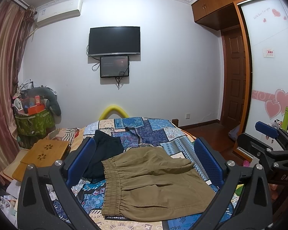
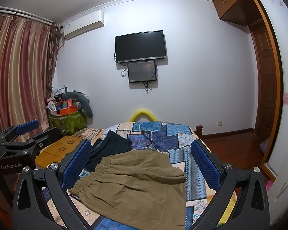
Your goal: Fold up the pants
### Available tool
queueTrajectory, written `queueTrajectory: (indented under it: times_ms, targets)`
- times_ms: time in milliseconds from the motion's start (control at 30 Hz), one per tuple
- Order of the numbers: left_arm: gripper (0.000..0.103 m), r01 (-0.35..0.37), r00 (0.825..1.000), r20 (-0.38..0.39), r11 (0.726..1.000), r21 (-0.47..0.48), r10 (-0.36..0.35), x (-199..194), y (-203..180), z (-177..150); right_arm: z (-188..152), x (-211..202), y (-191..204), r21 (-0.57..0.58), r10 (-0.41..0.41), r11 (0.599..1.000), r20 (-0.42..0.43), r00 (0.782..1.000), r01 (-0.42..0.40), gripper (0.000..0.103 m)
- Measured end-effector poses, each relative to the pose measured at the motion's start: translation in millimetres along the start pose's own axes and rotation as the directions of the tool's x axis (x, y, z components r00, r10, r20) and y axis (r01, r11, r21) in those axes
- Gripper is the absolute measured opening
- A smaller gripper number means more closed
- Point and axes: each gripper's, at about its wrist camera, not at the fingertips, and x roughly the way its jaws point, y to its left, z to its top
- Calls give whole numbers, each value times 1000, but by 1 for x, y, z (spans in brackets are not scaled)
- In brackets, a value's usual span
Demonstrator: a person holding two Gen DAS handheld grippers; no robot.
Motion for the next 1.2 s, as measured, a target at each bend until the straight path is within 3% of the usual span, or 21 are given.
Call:
queueTrajectory:
  times_ms: [833,1033,1200]
  targets:
    - [103,6,1000,-22,1000,4,-6,10,1,-3,-6,12,-1,12,7,1000,-23,1000,-7,103]
    - [103,9,996,-88,1000,-21,-11,39,12,-11,-19,36,-10,27,-8,1000,-91,996,10,103]
    - [103,-35,983,-184,999,-32,28,82,27,-25,-41,68,-26,29,-30,999,-185,982,36,103]
